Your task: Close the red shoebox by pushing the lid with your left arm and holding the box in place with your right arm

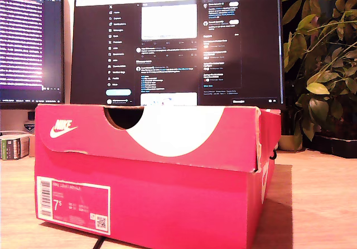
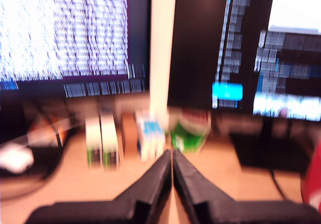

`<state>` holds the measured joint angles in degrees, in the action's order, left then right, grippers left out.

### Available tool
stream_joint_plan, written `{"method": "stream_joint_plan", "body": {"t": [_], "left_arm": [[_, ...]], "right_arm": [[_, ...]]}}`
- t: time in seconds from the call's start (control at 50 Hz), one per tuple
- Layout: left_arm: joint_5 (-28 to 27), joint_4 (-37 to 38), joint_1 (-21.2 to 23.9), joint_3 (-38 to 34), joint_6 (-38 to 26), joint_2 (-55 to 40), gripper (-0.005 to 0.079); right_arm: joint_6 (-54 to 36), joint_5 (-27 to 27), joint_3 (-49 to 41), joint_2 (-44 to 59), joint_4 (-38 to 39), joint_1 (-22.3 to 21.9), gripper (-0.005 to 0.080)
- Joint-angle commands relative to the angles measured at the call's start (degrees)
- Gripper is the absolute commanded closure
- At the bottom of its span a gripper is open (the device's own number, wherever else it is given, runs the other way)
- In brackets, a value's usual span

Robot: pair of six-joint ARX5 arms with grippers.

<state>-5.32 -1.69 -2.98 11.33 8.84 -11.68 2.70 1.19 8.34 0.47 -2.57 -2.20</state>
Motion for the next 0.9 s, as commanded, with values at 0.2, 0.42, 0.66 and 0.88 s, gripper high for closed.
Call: {"method": "stream_joint_plan", "body": {"t": [0.2,0.42,0.66,0.88], "left_arm": [[0.96,0.5,0.44,-4.61,0.31,6.8,0.0761],[2.49,4.24,0.44,-7.54,0.63,12.39,0.0761],[4.35,7.67,0.61,-8.7,-1.62,12.39,0.0761],[6.12,13.46,0.66,-8.76,-1.75,12.39,0.0761]], "right_arm": [[-0.37,-0.13,-1.53,-0.37,1.81,-0.07,0.0764],[-0.37,-2.14,-4.02,-0.37,2.51,-0.07,0.0764],[-1.6,-2.08,-7.43,-0.37,1.66,0.63,0.0764],[-3.15,-1.62,-8.13,-0.37,-3.87,0.68,0.0764]]}}
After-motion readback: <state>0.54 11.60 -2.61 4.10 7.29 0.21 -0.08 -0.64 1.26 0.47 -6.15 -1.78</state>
